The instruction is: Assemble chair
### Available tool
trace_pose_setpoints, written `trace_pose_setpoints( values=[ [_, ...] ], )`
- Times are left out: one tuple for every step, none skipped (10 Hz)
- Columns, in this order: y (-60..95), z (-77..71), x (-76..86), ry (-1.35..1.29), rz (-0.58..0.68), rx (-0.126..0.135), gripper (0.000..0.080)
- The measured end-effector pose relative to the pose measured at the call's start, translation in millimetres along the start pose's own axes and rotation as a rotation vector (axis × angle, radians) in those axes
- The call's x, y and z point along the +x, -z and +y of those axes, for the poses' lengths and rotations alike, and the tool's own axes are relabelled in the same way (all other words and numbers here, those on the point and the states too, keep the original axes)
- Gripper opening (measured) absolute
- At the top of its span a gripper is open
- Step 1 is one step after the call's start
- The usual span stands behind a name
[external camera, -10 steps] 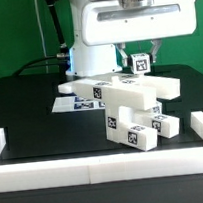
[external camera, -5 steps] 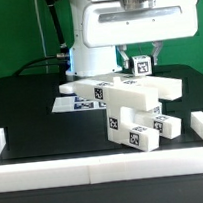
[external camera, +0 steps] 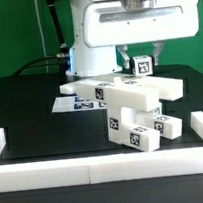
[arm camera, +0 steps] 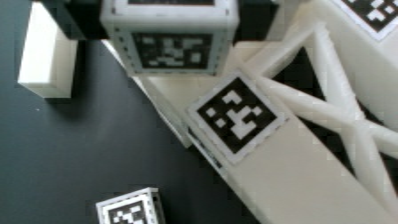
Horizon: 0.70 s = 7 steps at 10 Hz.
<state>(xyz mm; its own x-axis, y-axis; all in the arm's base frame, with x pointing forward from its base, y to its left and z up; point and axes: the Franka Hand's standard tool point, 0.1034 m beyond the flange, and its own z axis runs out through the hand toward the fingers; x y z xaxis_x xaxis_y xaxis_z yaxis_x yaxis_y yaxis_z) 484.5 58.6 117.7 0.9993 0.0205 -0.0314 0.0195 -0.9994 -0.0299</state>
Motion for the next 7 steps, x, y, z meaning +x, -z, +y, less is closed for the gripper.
trace_pose_setpoints(
  values=[
    [0.0, 0.0, 0.0, 0.000, 0.000, 0.000, 0.0288],
    [0.0, 0.0, 0.0, -0.003, 0.000, 0.000, 0.0288],
    [0.0, 0.0, 0.0, -0.017, 0.000, 0.000, 0.0288],
    [0.0, 0.0, 0.0, -0.028, 0.000, 0.000, 0.0288],
    [0.0, -0.1, 0.0, -0.056, 0.000, 0.000, 0.0288],
    [-0.1, -0.4, 0.0, -0.131, 0.000, 0.001, 0.0288],
    [-0.1, -0.5, -0.1, -0.215, 0.000, 0.001, 0.0288]
  ],
)
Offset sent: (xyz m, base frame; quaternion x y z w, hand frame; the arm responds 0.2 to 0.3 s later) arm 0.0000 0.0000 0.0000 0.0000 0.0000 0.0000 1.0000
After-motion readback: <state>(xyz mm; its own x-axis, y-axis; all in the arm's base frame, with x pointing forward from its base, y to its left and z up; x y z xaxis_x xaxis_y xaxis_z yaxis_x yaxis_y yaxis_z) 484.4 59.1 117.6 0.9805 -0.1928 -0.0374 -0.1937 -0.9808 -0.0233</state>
